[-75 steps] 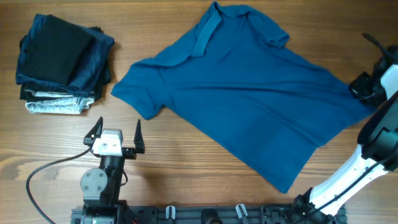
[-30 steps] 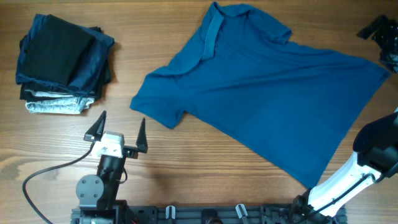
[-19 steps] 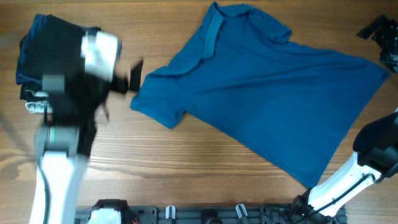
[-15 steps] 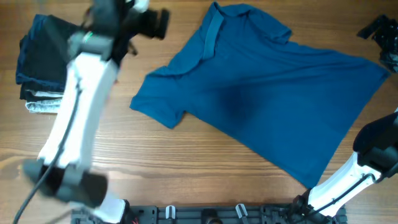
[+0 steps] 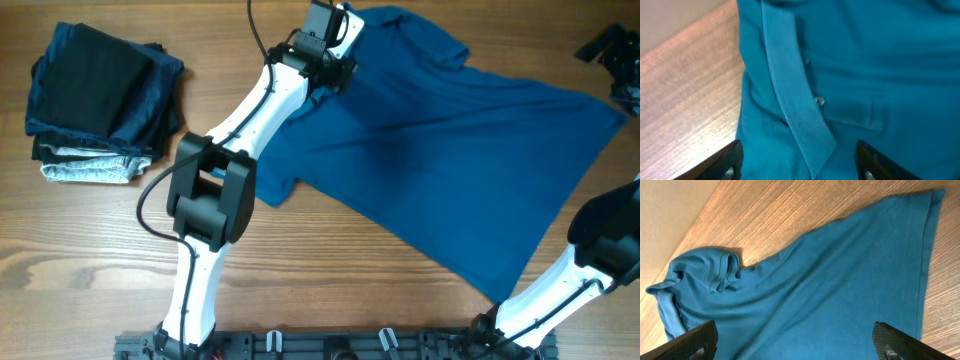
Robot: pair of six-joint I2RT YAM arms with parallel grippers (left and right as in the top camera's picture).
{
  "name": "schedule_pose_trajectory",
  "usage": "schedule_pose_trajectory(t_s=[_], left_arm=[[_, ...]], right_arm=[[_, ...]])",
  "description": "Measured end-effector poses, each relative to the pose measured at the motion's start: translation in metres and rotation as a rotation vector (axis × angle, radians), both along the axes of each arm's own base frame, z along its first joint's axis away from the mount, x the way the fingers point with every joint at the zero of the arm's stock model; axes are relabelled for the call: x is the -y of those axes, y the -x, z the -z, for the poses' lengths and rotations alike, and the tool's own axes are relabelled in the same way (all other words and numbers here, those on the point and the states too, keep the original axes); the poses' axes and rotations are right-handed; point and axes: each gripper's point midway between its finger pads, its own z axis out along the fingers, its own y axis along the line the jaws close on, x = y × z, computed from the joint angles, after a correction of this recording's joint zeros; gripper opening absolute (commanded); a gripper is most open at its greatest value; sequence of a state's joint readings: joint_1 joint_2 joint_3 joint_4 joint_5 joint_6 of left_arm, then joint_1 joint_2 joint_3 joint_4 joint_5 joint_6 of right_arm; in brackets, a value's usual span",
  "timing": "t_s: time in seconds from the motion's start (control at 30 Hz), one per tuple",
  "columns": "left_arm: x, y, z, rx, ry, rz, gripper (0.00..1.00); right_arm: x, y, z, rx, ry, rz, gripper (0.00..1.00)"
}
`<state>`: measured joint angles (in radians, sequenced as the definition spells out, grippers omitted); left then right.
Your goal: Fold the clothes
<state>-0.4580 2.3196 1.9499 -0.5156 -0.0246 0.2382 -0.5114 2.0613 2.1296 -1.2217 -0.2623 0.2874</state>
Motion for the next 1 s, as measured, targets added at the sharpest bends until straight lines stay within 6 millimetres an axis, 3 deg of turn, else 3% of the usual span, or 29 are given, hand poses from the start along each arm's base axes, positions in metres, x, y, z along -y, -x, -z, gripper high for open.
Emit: schedule_pose_trajectory(t_s=[0.07, 0.17, 0.4, 0.47, 0.53, 0.6, 0.7, 0.83, 1.0], left_arm=[[-0.002, 0.000, 0.013, -0.015, -0.019, -0.009, 0.62], [-0.001, 0.000, 0.015, -0.017, -0.024, -0.012, 0.57], [-0.003, 0.003, 0.020, -0.013, -0.077, -0.033, 0.62], [-0.002, 0.005, 0.028, -0.024, -0.086, -0.031, 0.57], [-0.001, 0.008, 0.043, -0.033, -0.127, -0.038, 0.63], [0.001, 0.010, 0.058, -0.030, -0.170, -0.049, 0.61], [0.006, 0.008, 0.062, -0.006, -0.192, -0.059, 0.60], [-0.001, 0.004, 0.059, 0.018, -0.226, -0.091, 0.48], [-0.004, 0.006, 0.061, 0.012, -0.241, -0.097, 0.58]], right_arm=[[0.002, -0.003, -0.002, 0.014, 0.008, 0.000, 1.00], [0.003, -0.006, -0.003, 0.027, 0.015, 0.000, 1.00], [0.003, -0.006, -0.003, 0.028, 0.016, 0.000, 1.00], [0.003, -0.006, -0.003, 0.028, 0.016, 0.000, 0.99], [0.003, -0.006, -0.003, 0.028, 0.016, 0.000, 1.00], [0.003, -0.006, -0.003, 0.028, 0.016, 0.000, 1.00], [0.003, -0.006, -0.003, 0.029, 0.016, 0.000, 1.00], [0.003, -0.006, -0.003, 0.029, 0.016, 0.000, 0.99], [0.003, -0.006, -0.003, 0.029, 0.016, 0.000, 0.99]])
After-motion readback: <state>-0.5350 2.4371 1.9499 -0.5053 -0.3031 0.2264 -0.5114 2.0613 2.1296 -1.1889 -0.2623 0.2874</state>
